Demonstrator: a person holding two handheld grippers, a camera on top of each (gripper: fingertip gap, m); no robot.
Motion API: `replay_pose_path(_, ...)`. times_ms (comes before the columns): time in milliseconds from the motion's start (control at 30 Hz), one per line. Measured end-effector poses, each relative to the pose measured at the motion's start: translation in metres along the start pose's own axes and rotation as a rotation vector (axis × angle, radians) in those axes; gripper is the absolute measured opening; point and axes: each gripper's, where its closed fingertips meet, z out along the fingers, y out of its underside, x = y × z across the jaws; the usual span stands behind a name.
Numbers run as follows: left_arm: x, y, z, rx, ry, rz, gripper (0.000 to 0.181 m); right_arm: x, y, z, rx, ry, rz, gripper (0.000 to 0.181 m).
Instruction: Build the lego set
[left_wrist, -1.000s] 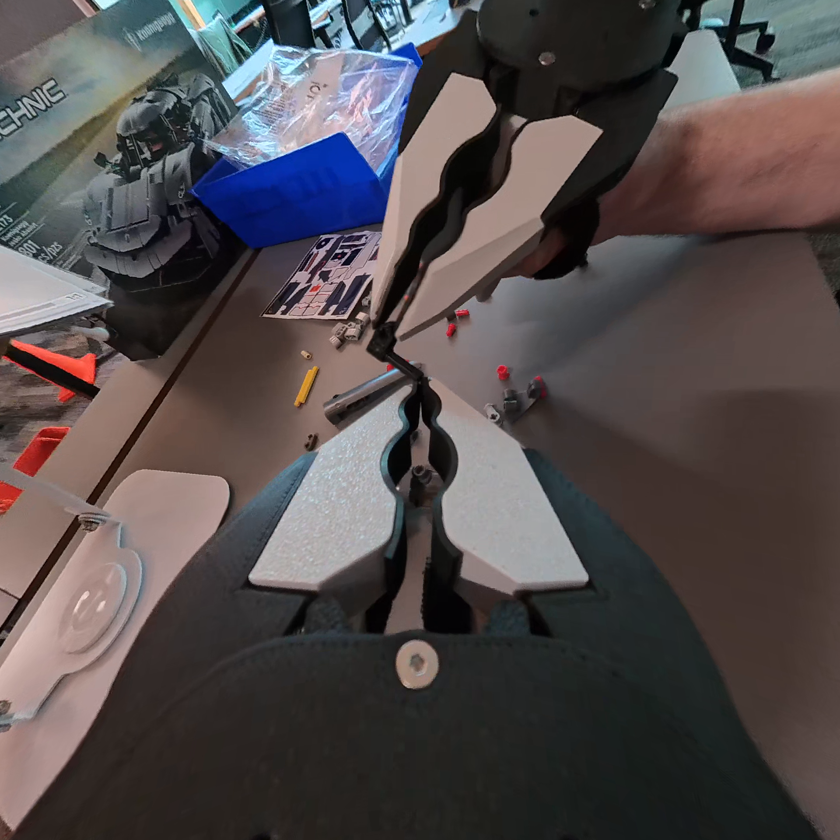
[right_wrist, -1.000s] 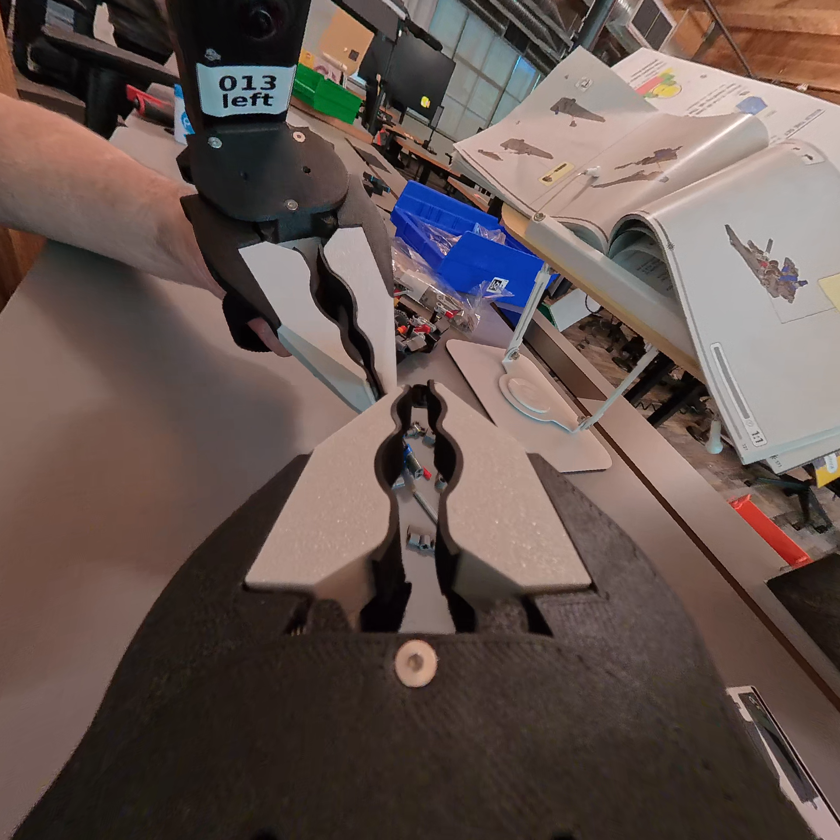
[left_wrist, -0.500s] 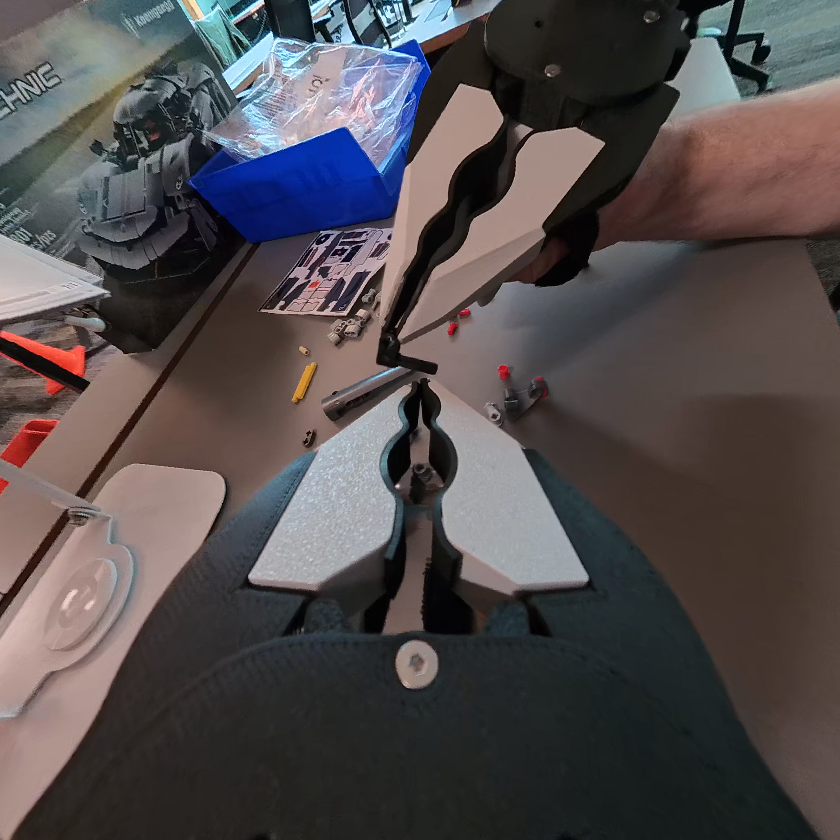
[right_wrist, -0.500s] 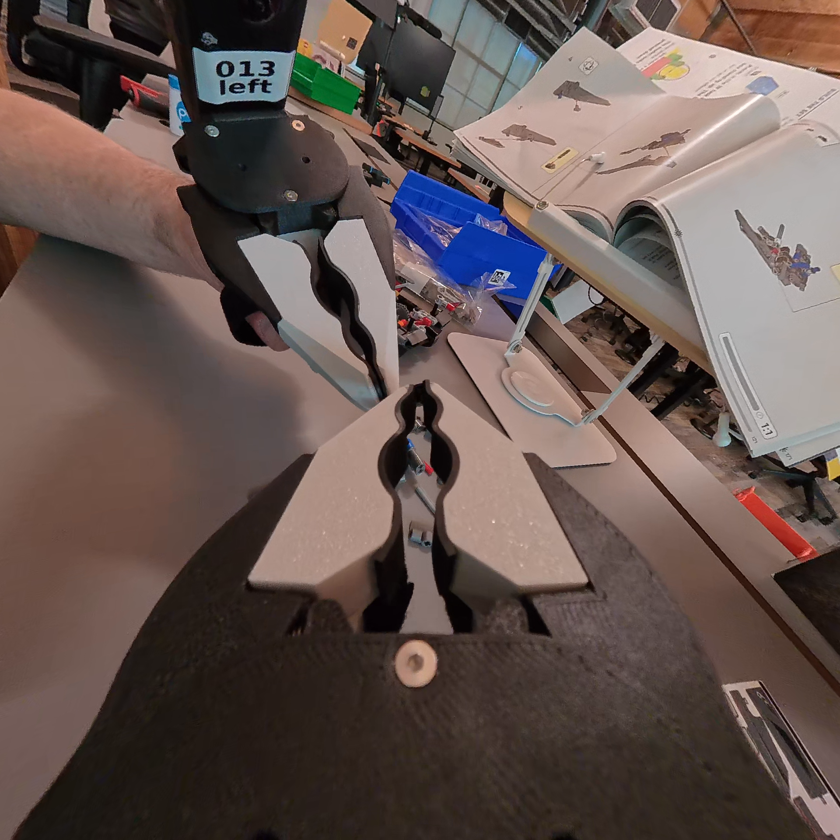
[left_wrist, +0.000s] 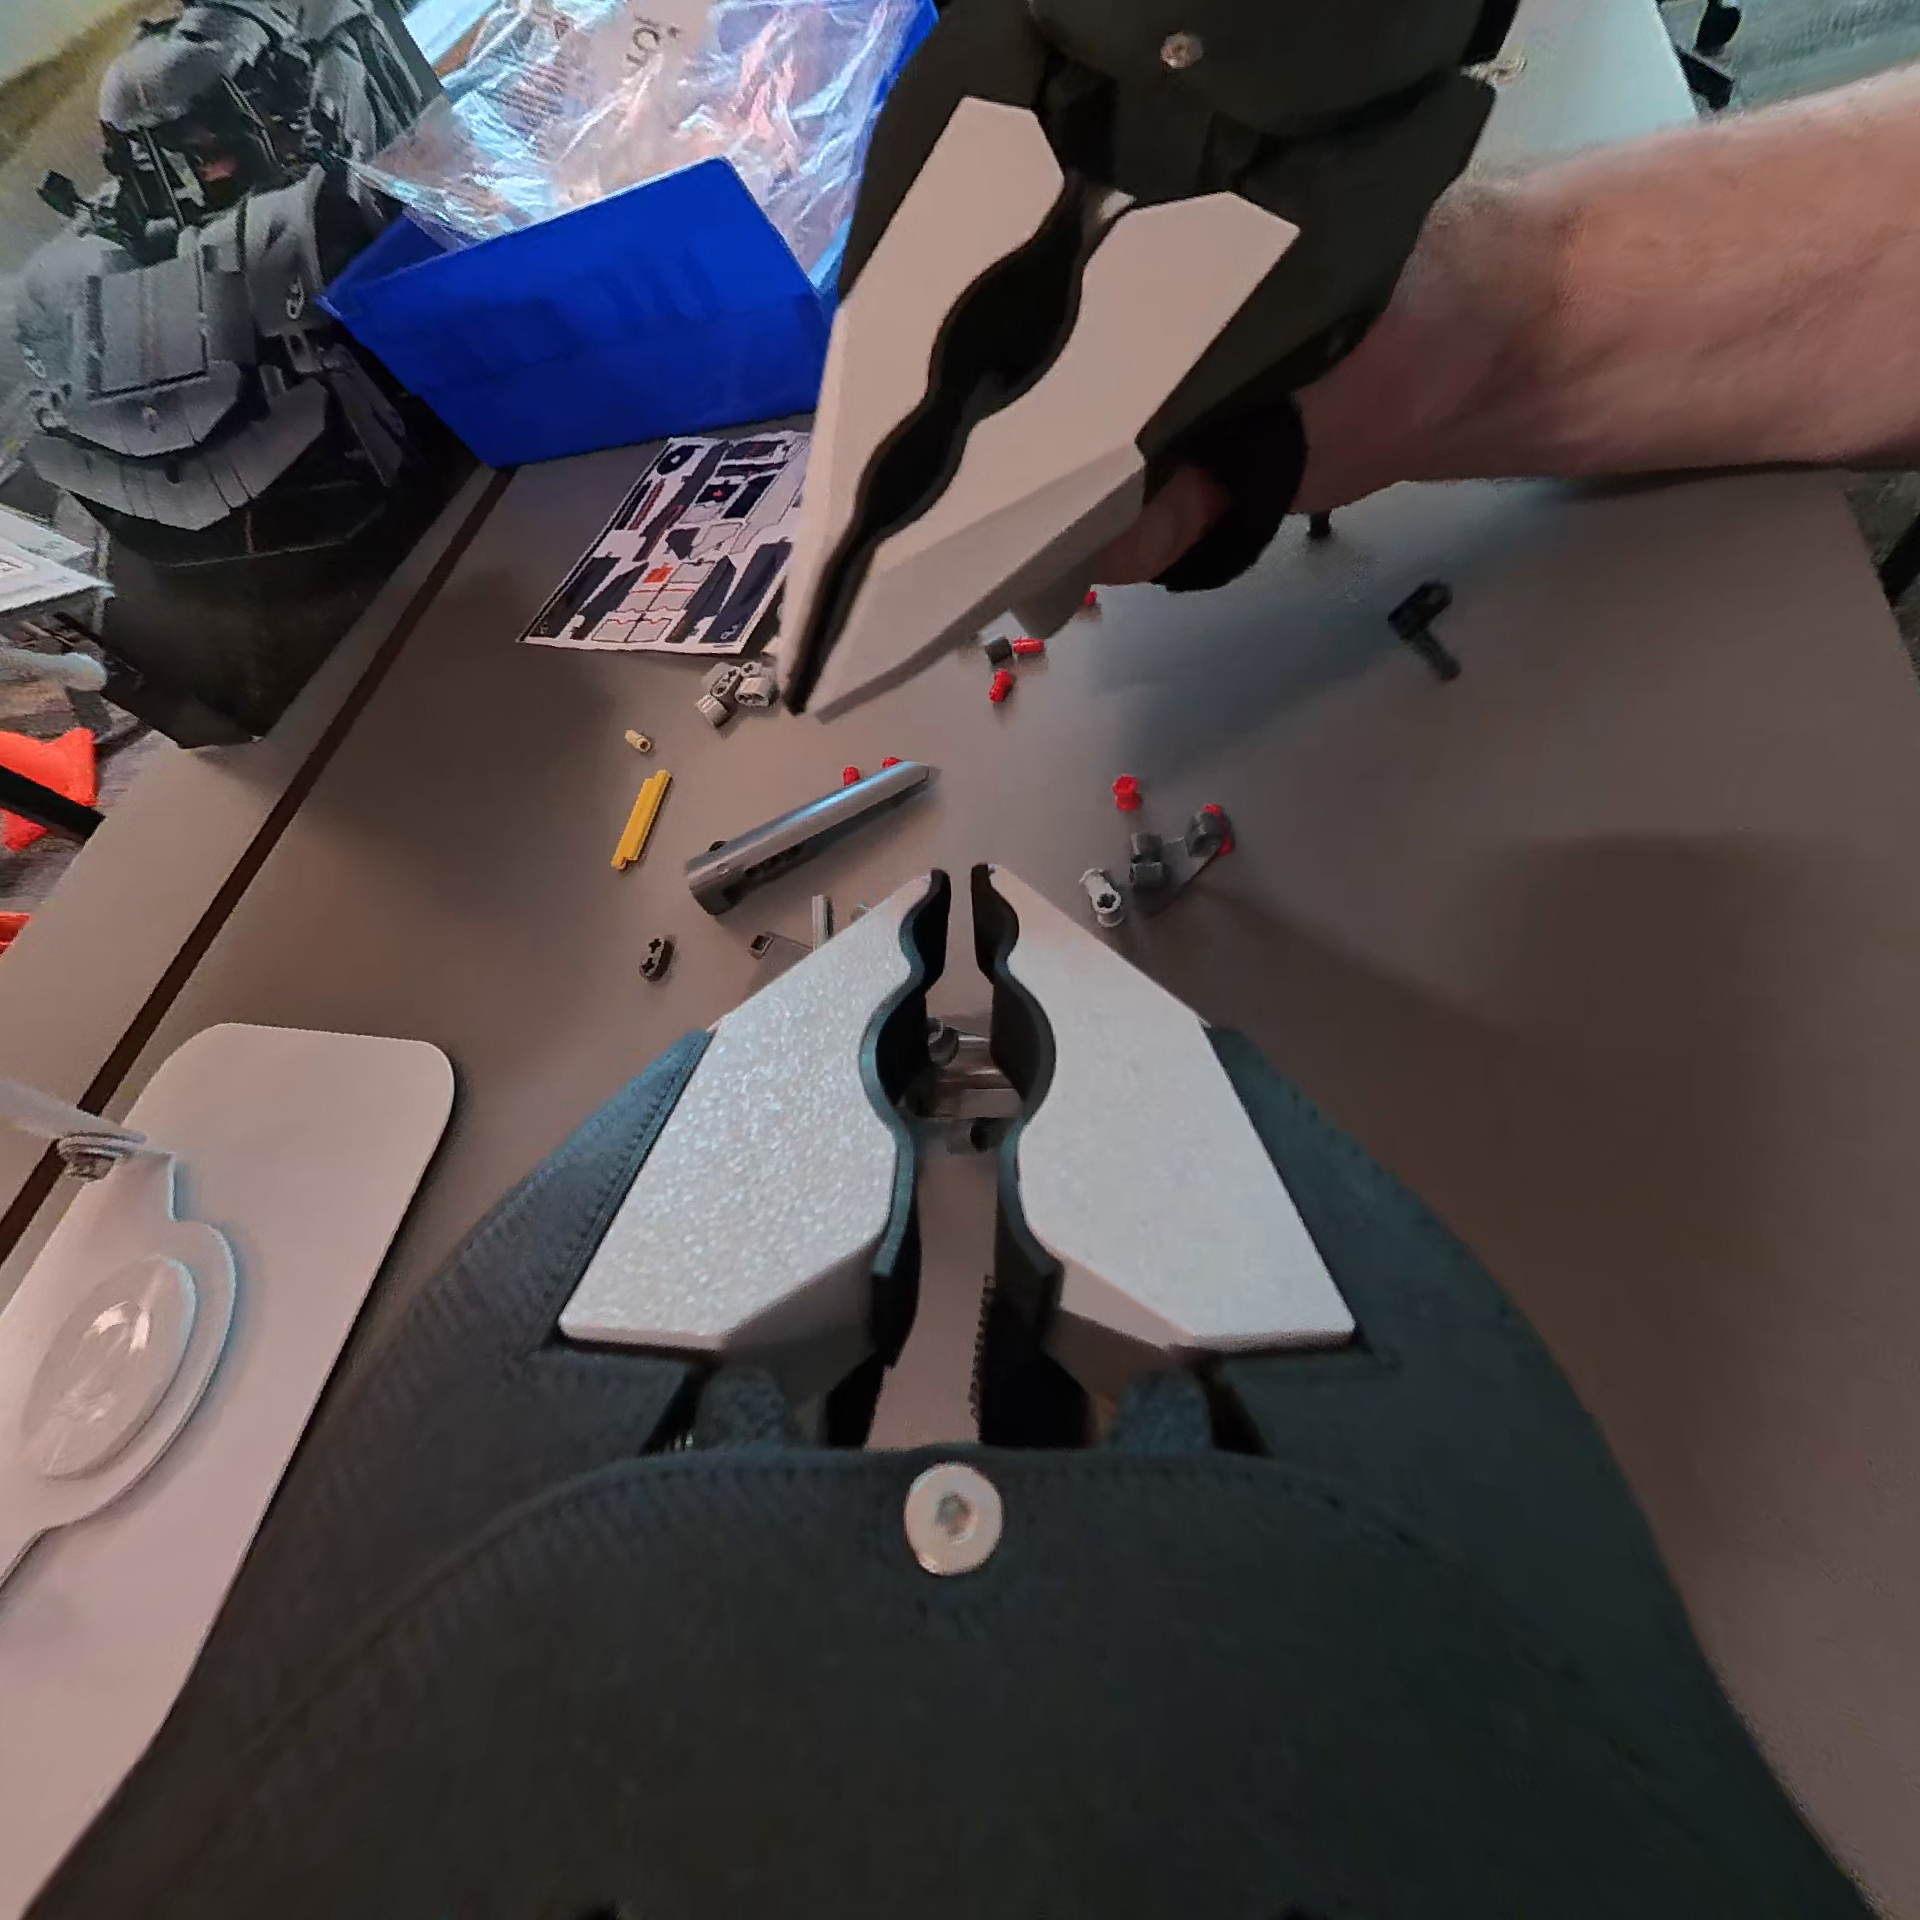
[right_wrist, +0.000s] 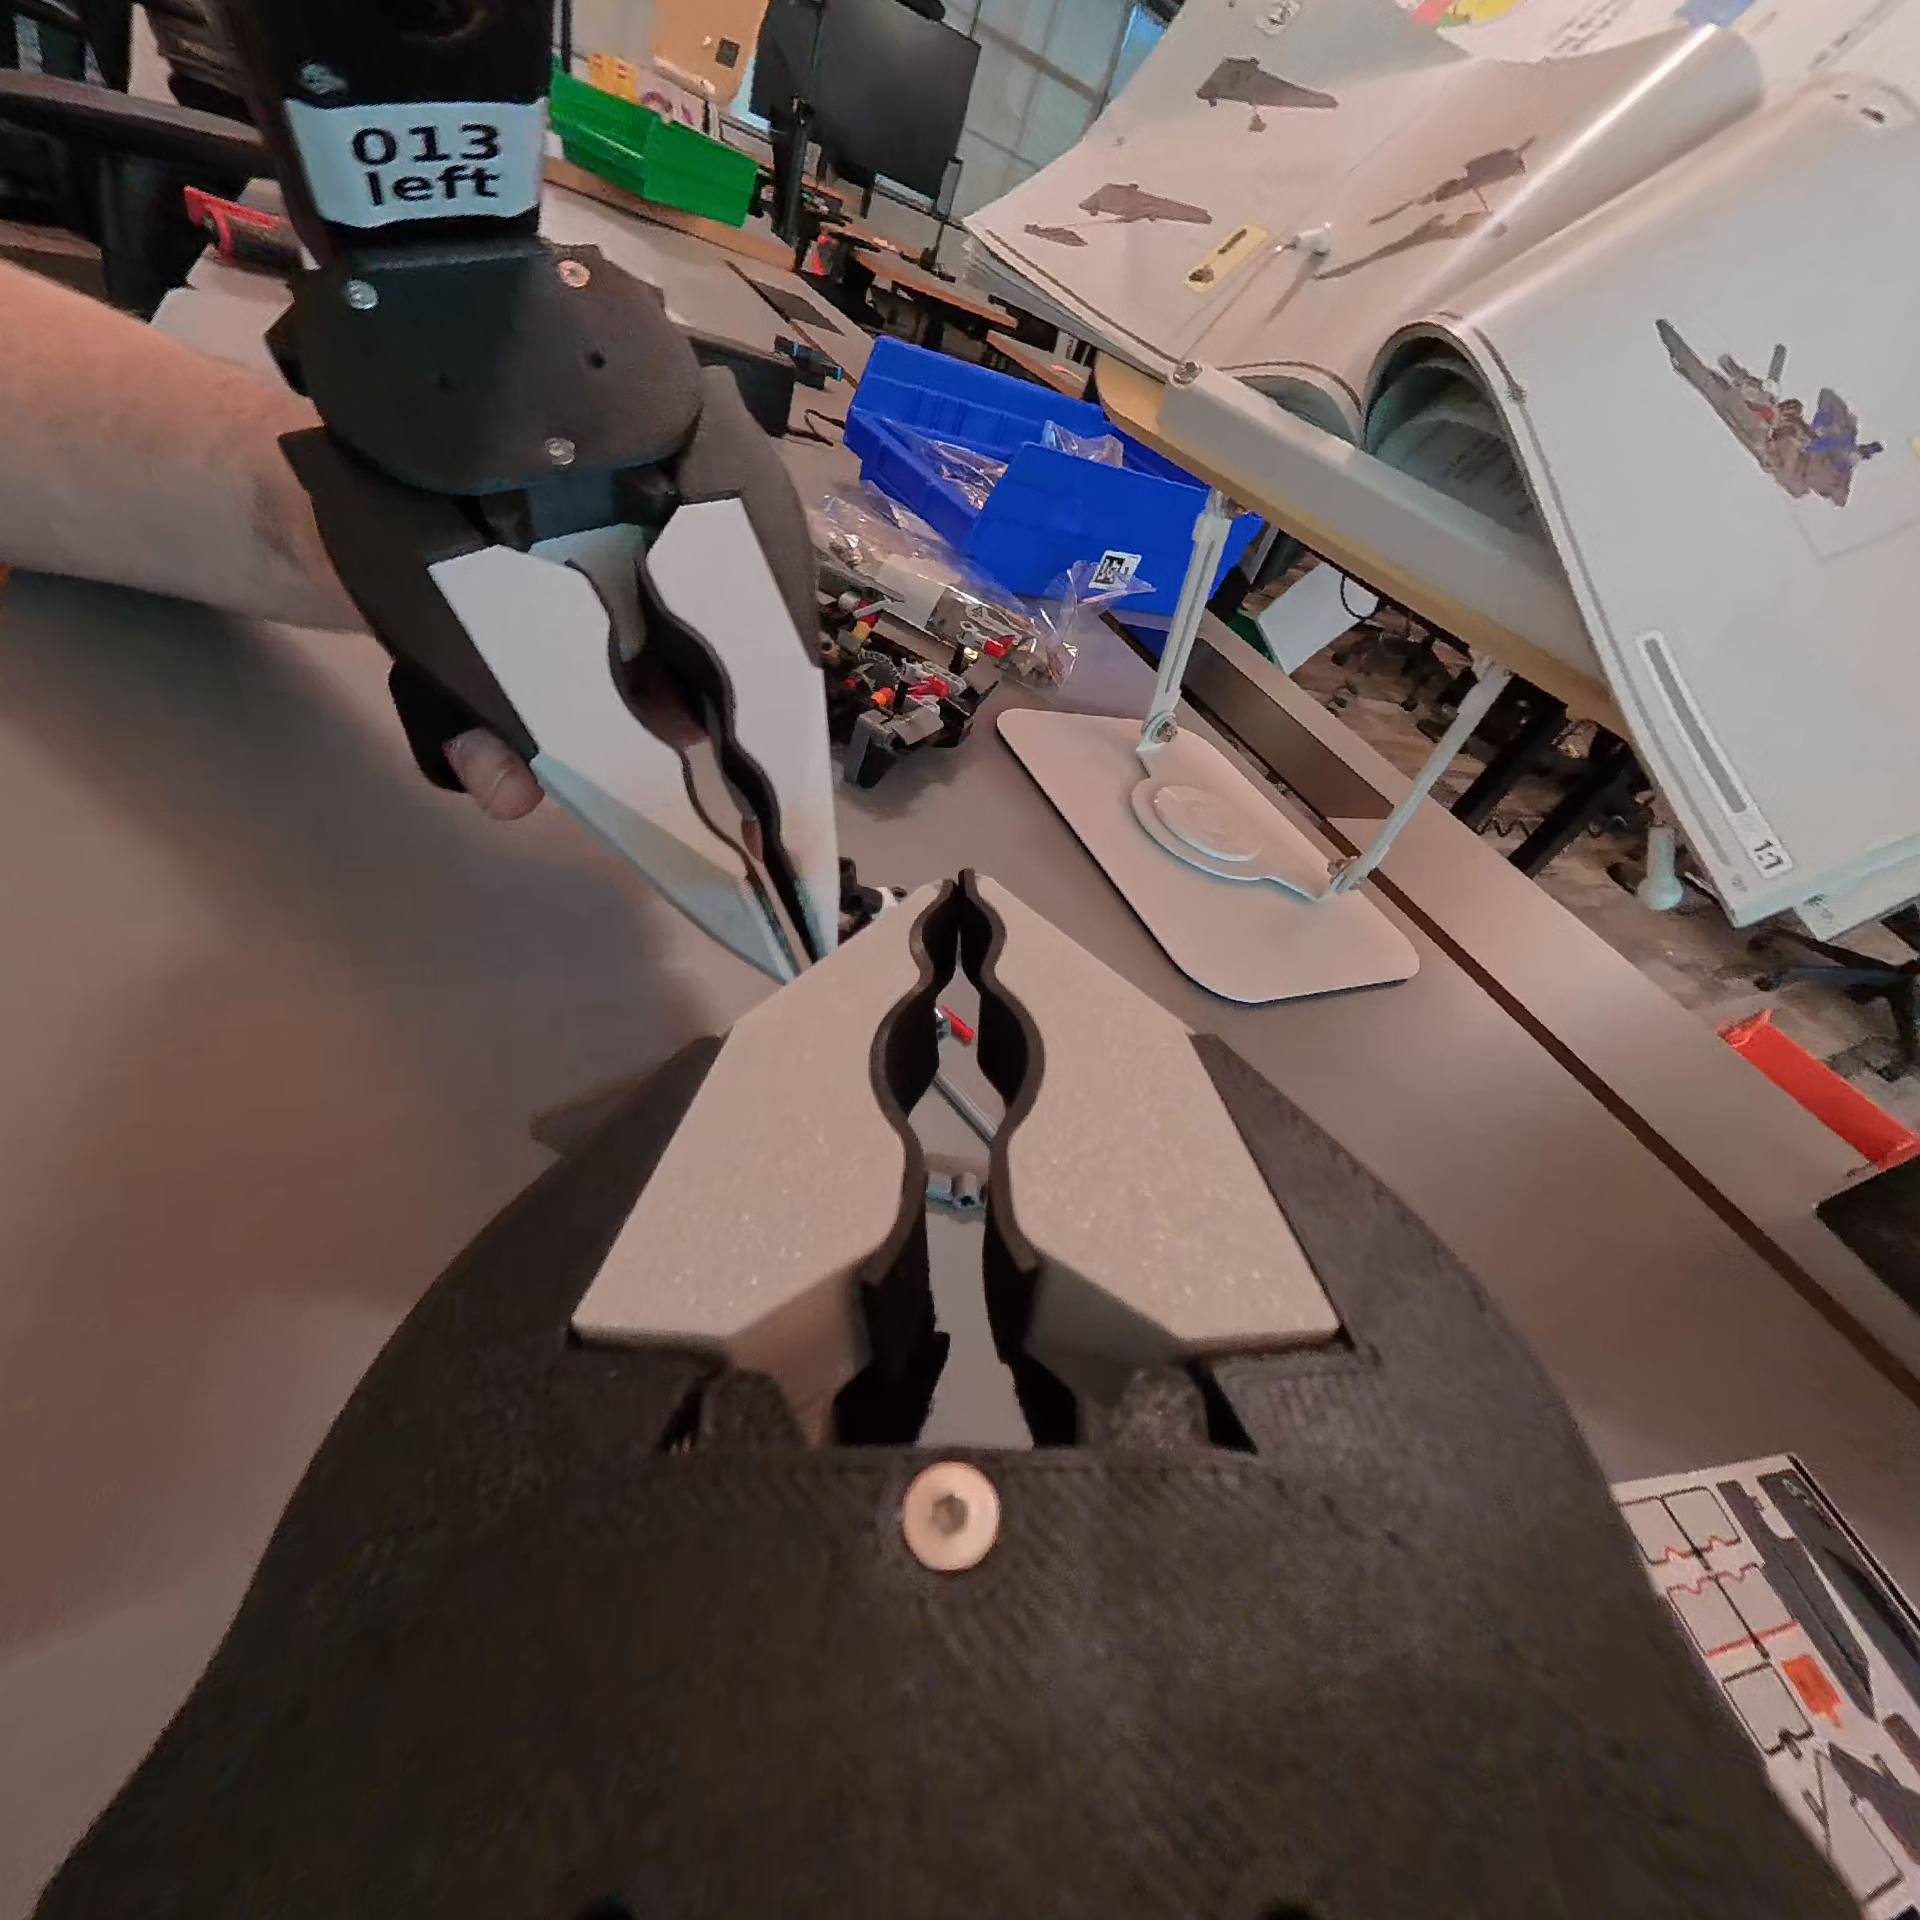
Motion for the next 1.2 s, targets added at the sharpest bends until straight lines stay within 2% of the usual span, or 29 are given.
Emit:
replay_pose_path(267, -0.02, 0.011, -0.013, -0.11, -0.101, 0.136, 0.007, 0.008, 0.004, -0.002, -0.013, 0.016, 0.043, 0.0)
replay_pose_path(333, -0.028, 0.024, -0.021, -0.202, -0.113, 0.171, 0.019, 0.0, 0.006, -0.001, -0.026, -0.029, 0.033, 0.002)
replay_pose_path(400, -0.043, 0.028, -0.03, -0.217, -0.166, 0.198, 0.021, -0.012, 0.012, 0.003, -0.068, -0.092, 0.018, 0.008)
replay_pose_path(467, -0.047, 0.037, -0.035, -0.239, -0.142, 0.151, 0.032, -0.029, 0.016, 0.006, -0.093, -0.165, -0.021, 0.009)
replay_pose_path(600, -0.048, 0.063, -0.03, -0.311, -0.103, 0.144, 0.042, -0.054, 0.036, 0.014, -0.202, -0.259, -0.094, 0.015)
replay_pose_path(867, -0.035, 0.085, -0.008, -0.39, -0.068, 0.244, 0.041, -0.076, 0.066, 0.02, -0.358, -0.324, -0.209, 0.009)
replay_pose_path(967, -0.032, 0.086, 0.002, -0.375, -0.076, 0.26, 0.03, -0.08, 0.076, 0.021, -0.414, -0.339, -0.232, 0.007)
replay_pose_path(1033, -0.036, 0.082, 0.006, -0.35, -0.107, 0.27, 0.02, -0.081, 0.078, 0.021, -0.422, -0.343, -0.235, 0.004)
replay_pose_path(1200, -0.036, 0.078, 0.008, -0.337, -0.118, 0.276, 0.019, -0.072, 0.066, 0.021, -0.374, -0.296, -0.231, 0.007)
